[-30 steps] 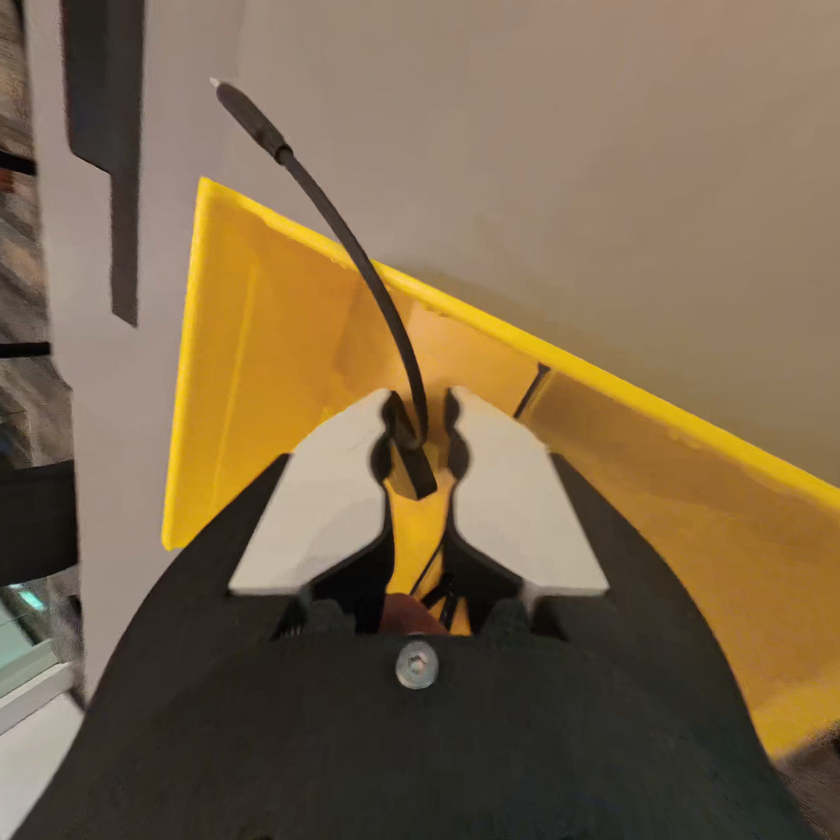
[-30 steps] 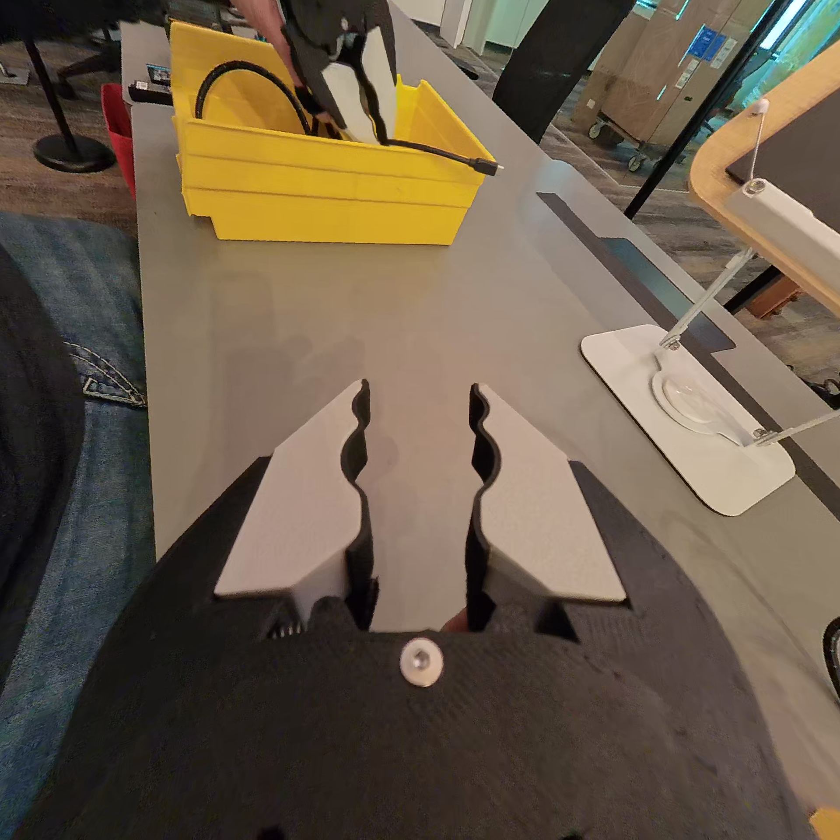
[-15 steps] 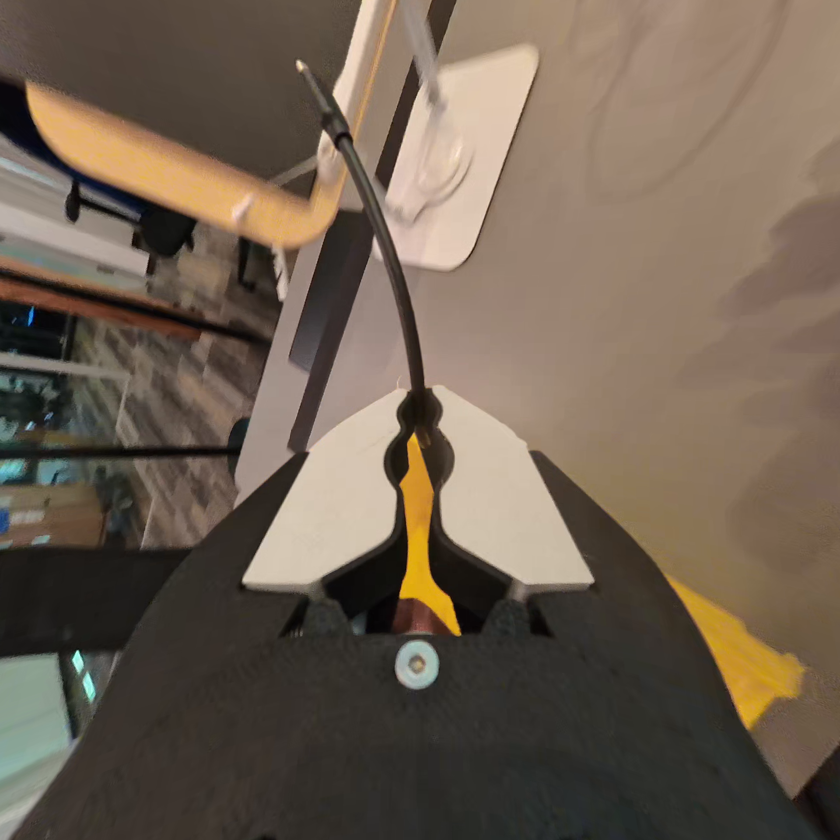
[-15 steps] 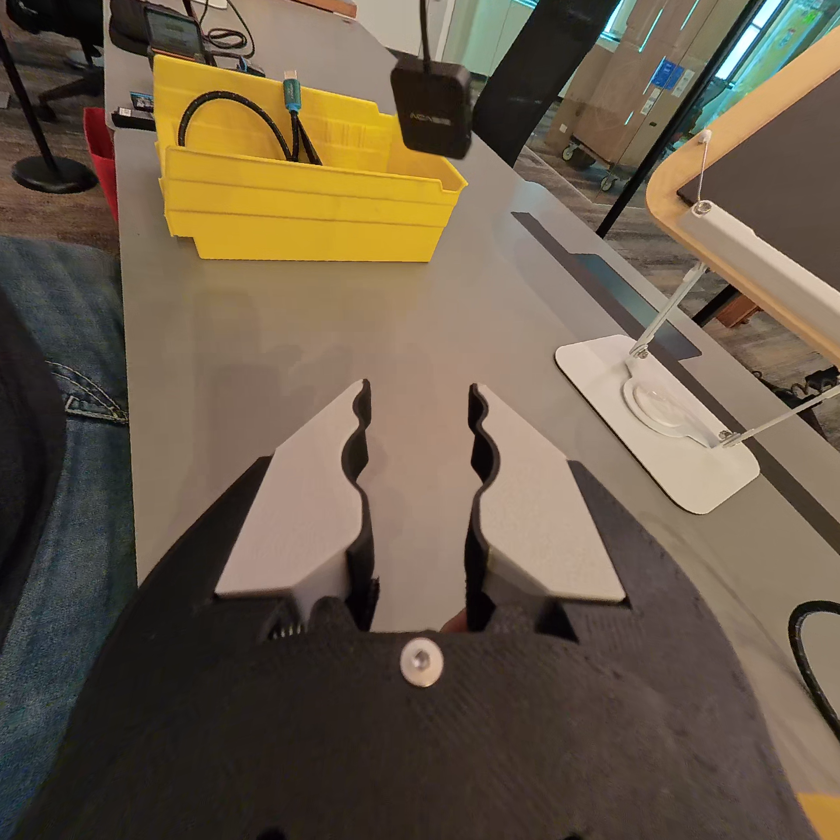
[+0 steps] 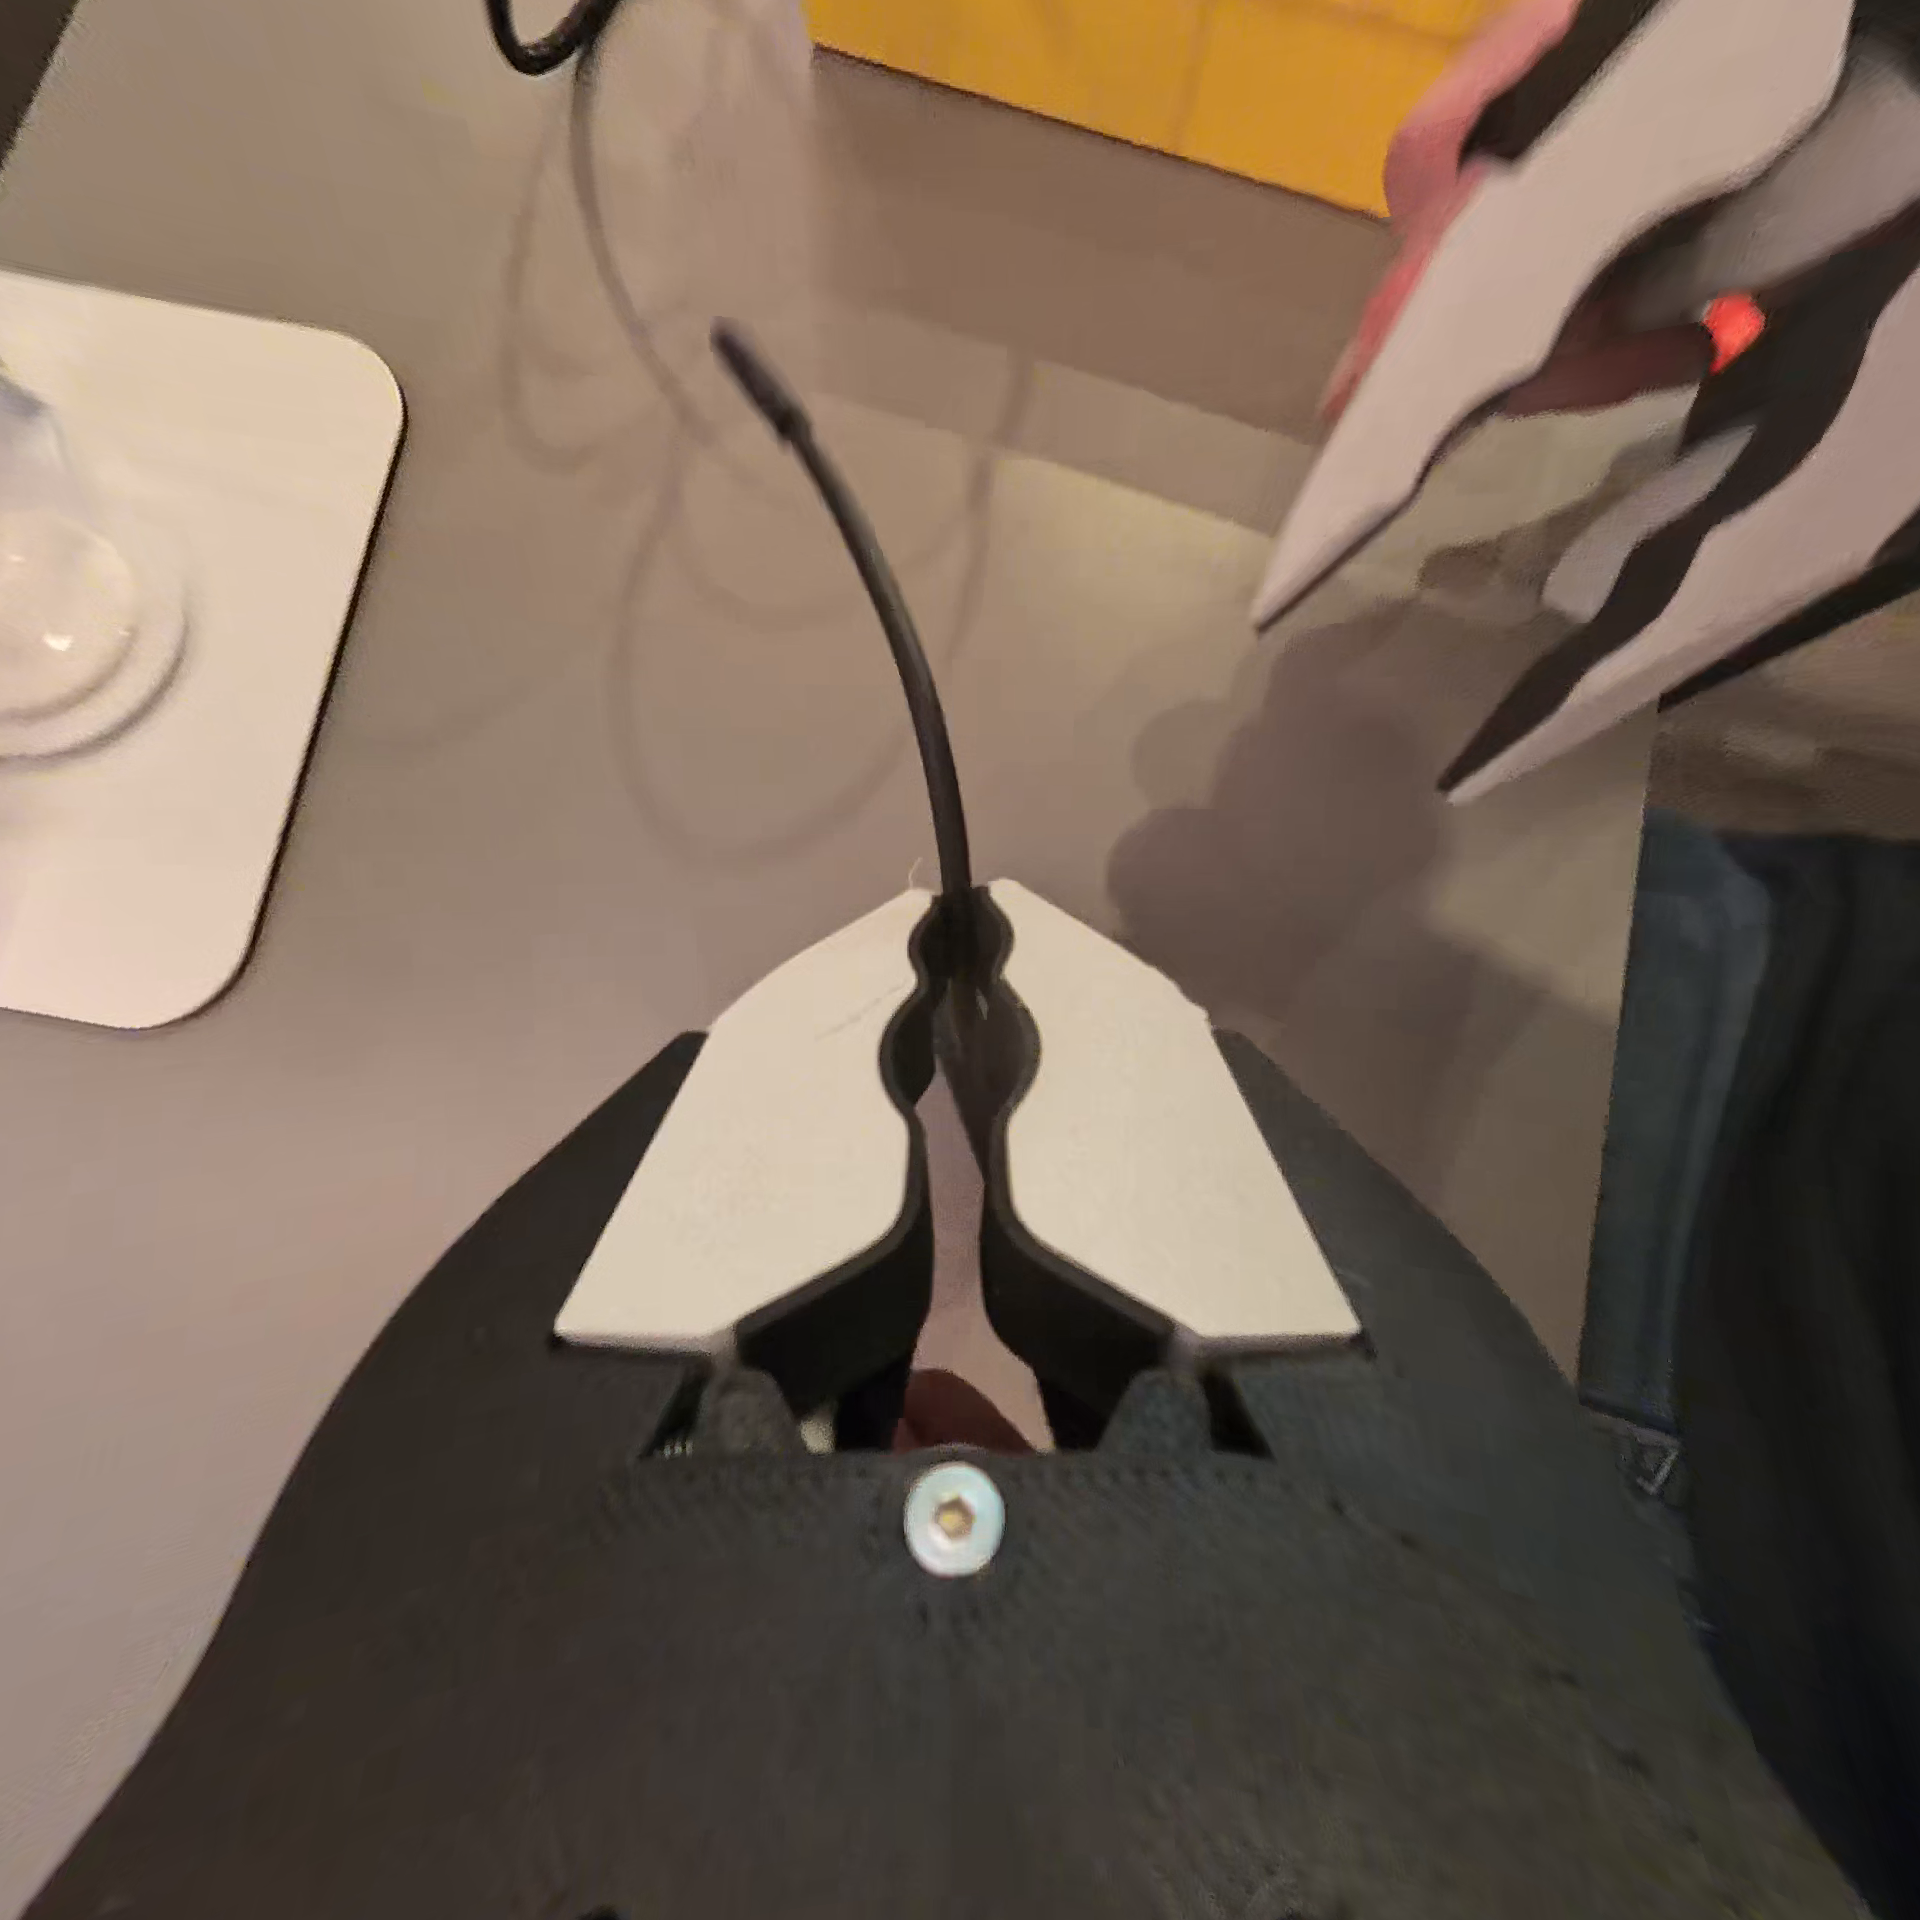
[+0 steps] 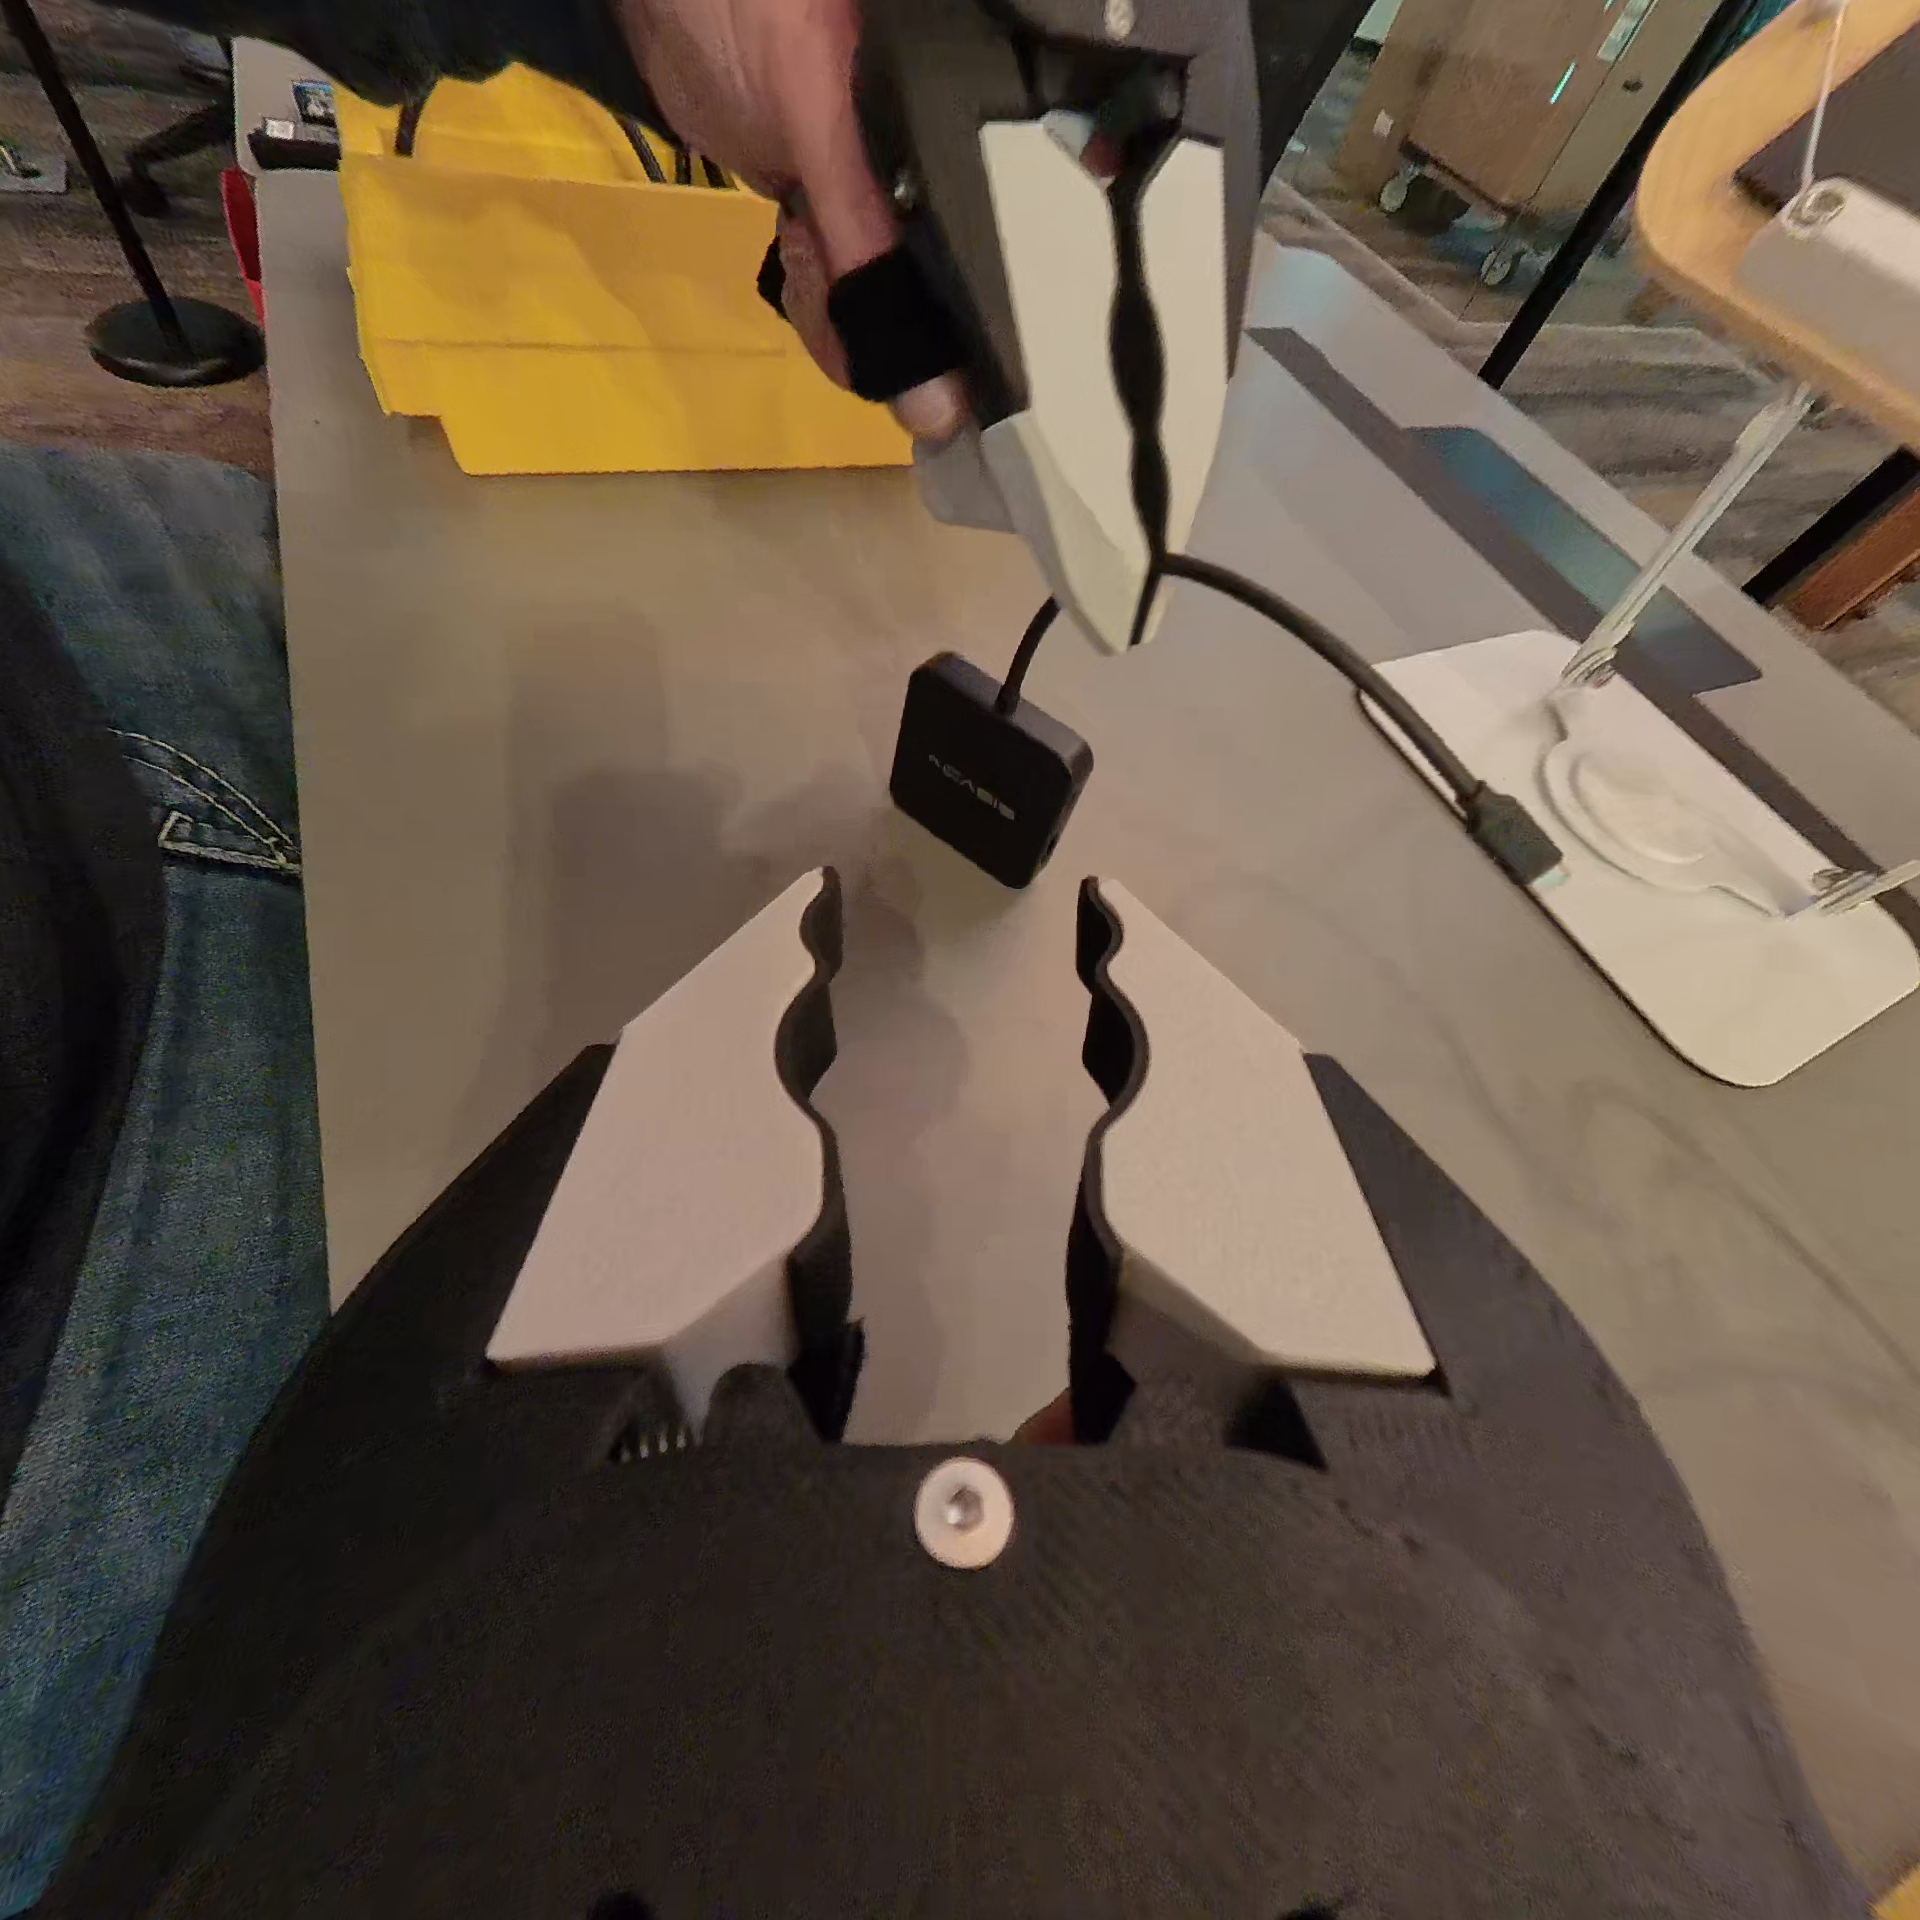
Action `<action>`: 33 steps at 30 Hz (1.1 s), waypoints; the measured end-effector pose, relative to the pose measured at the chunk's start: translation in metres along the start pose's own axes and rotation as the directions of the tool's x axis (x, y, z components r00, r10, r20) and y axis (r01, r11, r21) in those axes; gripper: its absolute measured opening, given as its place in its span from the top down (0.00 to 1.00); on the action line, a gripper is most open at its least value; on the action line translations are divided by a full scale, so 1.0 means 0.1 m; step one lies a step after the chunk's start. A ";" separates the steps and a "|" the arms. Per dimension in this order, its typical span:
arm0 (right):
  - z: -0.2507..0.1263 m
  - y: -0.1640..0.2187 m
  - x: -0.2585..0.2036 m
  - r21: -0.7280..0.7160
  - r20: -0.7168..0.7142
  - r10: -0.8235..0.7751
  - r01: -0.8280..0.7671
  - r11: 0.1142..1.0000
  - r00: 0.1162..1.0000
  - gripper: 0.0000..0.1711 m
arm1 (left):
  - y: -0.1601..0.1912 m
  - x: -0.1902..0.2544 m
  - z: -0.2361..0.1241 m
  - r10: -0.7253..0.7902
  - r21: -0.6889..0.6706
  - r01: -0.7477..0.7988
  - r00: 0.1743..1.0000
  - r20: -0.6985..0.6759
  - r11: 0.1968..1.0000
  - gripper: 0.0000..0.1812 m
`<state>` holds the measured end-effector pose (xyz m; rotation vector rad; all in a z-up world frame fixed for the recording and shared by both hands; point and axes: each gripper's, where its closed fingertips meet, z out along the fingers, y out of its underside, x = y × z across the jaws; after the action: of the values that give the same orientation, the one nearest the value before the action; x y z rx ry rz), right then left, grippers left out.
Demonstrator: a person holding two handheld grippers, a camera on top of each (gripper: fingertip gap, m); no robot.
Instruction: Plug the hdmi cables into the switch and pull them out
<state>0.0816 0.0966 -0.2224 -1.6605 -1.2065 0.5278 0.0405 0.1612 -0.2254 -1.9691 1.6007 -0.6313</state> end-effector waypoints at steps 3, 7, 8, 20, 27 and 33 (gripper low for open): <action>0.14 0.06 0.00 -0.023 0.017 0.007 -0.007 1.000 1.000 0.74 | 0.05 -0.28 -0.01 -0.052 -0.016 0.053 0.997 0.057 0.998 0.98; 0.36 0.10 0.00 -0.056 0.037 -0.006 0.008 0.998 0.999 0.73 | 0.35 -0.58 0.01 -0.067 -0.127 0.082 0.991 0.117 0.988 0.97; 0.42 0.10 0.00 -0.060 0.043 -0.007 0.009 0.998 0.999 0.73 | 0.47 -0.66 0.04 -0.053 -0.174 0.078 0.989 0.141 0.982 0.97; 1.23 0.10 -0.28 -0.149 0.123 -0.236 0.253 0.956 0.964 0.70 | 0.64 -0.55 0.31 -0.020 -0.226 0.052 0.990 0.139 0.973 0.91; 1.43 0.05 -0.19 -0.149 0.106 -0.266 0.280 0.948 0.958 0.64 | 0.49 -0.58 -0.27 0.045 -0.171 0.003 0.960 0.275 0.985 0.83; 1.66 0.03 -0.31 -0.189 0.253 -0.127 0.177 0.966 0.959 0.54 | 0.86 -0.77 -1.29 0.047 -0.194 0.057 0.869 0.493 0.979 0.82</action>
<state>-0.0596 0.1445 -0.3018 -1.6952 -1.6012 0.5286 -0.1214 0.2088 -0.1871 -2.0598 1.3702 0.0564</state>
